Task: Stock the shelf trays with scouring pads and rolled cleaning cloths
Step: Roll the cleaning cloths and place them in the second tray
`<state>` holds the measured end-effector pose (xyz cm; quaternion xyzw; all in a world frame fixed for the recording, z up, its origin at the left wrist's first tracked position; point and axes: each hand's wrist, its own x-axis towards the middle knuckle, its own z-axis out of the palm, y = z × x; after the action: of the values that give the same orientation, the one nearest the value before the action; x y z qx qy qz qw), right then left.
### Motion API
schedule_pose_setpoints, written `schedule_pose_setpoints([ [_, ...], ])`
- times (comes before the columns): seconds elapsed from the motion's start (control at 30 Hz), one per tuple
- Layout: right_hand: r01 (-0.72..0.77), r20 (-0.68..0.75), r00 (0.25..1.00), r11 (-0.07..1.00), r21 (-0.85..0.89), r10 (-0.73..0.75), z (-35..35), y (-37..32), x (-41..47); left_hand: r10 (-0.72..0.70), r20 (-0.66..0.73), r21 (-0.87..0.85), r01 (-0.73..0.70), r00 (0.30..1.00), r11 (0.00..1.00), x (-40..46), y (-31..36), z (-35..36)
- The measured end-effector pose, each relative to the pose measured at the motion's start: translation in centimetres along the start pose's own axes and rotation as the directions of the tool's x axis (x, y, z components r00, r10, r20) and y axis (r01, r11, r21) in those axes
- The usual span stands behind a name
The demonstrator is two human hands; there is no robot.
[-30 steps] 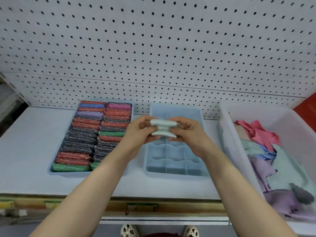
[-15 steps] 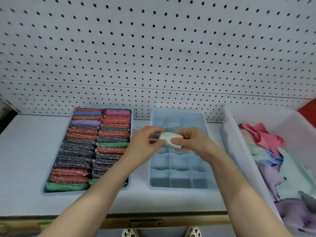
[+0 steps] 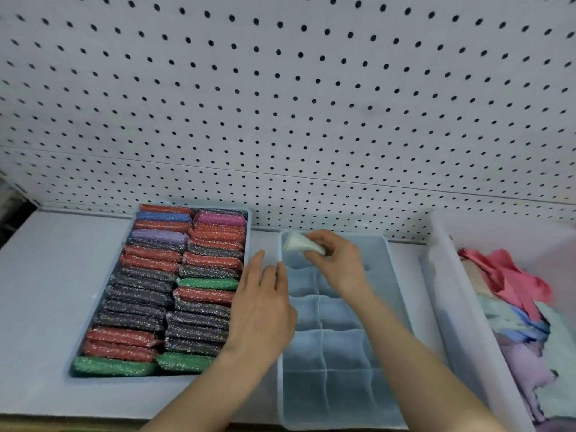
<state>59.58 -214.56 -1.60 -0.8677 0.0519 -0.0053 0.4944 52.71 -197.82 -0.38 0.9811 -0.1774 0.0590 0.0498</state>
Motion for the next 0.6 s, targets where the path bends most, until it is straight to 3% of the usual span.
schedule_pose_setpoints([
  [0.13,0.110,0.063,0.993,0.945,-0.307,-0.096,1.3,0.6,-0.5,0.013,0.021,-0.036,-0.012,1.000,0.999,-0.9,-0.6,0.0],
  [0.27,0.147,0.150,0.986,0.828,-0.542,-0.077,1.1,-0.3,0.1,0.007,0.007,-0.037,-0.007,1.000,0.999,0.4,-1.7,0.4],
  [0.53,0.230,0.164,0.973,0.575,-0.785,-0.164,2.4,-1.9,0.5,0.001,0.009,-0.024,-0.001,1.000,1.000,1.4,-1.9,1.6],
  [0.6,0.244,0.168,0.968,0.555,-0.795,-0.184,3.0,-1.4,0.6,0.000,0.003,-0.022,0.000,1.000,1.000,1.4,-1.9,1.7],
])
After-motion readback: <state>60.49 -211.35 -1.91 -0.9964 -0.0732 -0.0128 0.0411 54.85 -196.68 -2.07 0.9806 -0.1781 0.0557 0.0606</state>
